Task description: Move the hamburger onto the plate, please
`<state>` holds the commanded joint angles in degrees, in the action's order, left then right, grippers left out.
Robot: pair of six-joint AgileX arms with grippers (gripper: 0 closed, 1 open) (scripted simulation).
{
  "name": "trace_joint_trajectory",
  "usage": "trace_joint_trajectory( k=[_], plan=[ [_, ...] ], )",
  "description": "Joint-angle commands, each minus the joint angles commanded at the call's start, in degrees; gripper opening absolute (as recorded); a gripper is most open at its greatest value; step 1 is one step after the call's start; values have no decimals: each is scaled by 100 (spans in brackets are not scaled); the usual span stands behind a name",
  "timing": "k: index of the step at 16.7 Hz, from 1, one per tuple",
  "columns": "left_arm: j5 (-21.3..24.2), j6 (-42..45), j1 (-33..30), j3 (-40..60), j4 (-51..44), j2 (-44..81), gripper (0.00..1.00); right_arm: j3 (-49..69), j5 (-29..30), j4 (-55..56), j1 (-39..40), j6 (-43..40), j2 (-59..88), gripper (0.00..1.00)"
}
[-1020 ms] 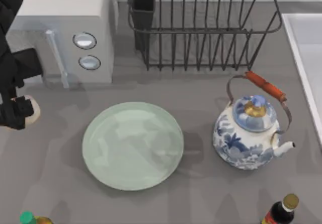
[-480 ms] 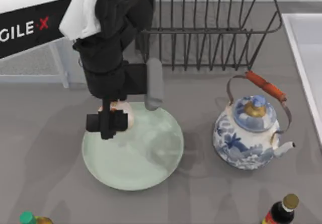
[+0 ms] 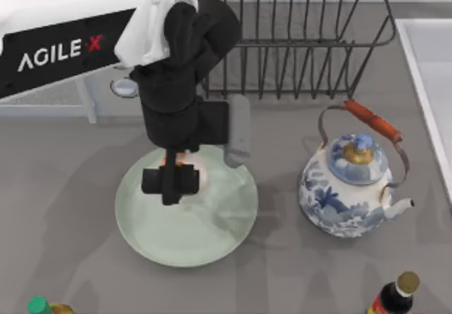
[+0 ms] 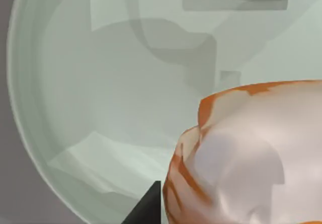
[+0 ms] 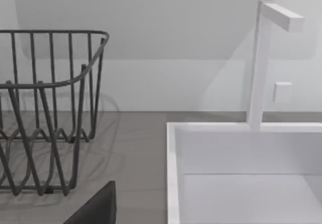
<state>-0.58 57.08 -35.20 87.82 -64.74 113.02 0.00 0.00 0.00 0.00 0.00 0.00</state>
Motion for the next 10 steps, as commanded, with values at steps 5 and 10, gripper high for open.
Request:
trace_joint_trajectory(
  k=[5,10],
  plan=[
    [-9,-4,-15,-402,686,181,0,0,0,0,0,0,0,100],
    [9,-5,-20,-599,916,309,0,0,0,0,0,0,0,100]
  ],
)
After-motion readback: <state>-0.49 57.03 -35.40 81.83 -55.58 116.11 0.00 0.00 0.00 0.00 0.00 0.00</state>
